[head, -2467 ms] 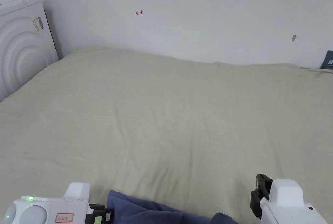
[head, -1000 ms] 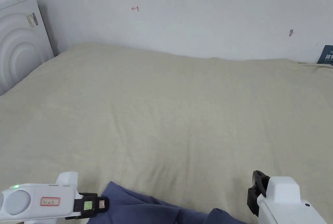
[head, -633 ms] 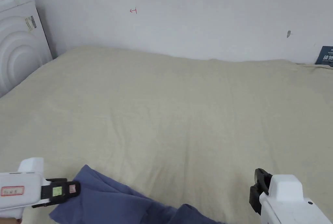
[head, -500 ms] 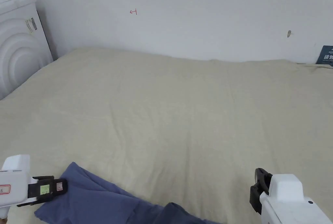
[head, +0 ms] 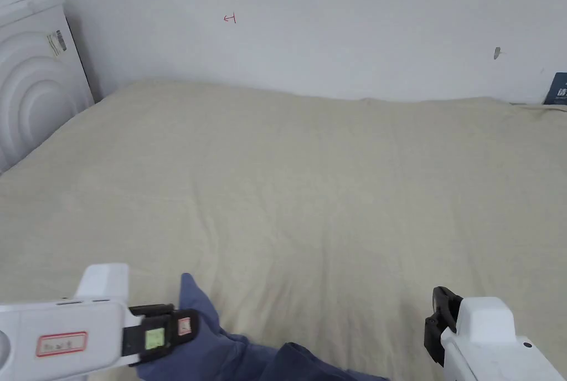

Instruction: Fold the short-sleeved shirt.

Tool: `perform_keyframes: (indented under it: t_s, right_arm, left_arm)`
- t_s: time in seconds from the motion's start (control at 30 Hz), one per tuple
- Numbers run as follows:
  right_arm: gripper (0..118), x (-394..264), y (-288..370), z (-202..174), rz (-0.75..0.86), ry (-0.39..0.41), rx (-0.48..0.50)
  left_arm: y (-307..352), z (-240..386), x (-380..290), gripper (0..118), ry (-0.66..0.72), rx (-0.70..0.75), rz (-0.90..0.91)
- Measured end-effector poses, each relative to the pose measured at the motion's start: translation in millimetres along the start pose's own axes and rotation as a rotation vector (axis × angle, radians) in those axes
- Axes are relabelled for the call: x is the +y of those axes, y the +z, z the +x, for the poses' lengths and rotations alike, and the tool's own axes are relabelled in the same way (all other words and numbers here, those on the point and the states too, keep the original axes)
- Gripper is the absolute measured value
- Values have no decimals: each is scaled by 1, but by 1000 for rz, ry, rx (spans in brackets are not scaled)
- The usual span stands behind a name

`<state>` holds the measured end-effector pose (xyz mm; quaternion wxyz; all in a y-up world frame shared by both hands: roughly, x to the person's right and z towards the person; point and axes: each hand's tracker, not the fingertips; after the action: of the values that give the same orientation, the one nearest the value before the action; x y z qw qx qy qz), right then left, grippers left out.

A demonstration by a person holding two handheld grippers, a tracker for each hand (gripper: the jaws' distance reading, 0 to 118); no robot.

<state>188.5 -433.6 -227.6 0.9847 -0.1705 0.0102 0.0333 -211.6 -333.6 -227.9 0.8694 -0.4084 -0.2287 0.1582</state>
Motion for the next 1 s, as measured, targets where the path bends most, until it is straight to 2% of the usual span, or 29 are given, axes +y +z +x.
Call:
perform_keyframes:
  t_s: [0.17, 0.37, 0.63, 0.73, 0.9, 1.0]
  right_arm:
    - [1, -3, 4, 3, -3, -7, -14]
    - [1, -6, 8, 9, -11, -13, -25]
    - [1, -7, 15, 19, -13, -16, -48]
    - [1, -8, 16, 22, -16, -12, -56]
    - [1, -9, 18, 25, -21, -18, -65]
    - [1, -10, 18, 26, -21, -20, -68]
  left_arm:
    - [-39, 47, -14, 0, -44, -30, -53]
    - [-118, 85, -45, 0, -97, -85, -197]
    - [-192, 85, -73, 0, -52, -92, -307]
    - [-190, 78, -71, 12, -33, -100, -297]
    - [-163, 65, -61, 44, 0, -212, -249]
    - [-148, 49, -59, 44, 5, -255, -208]
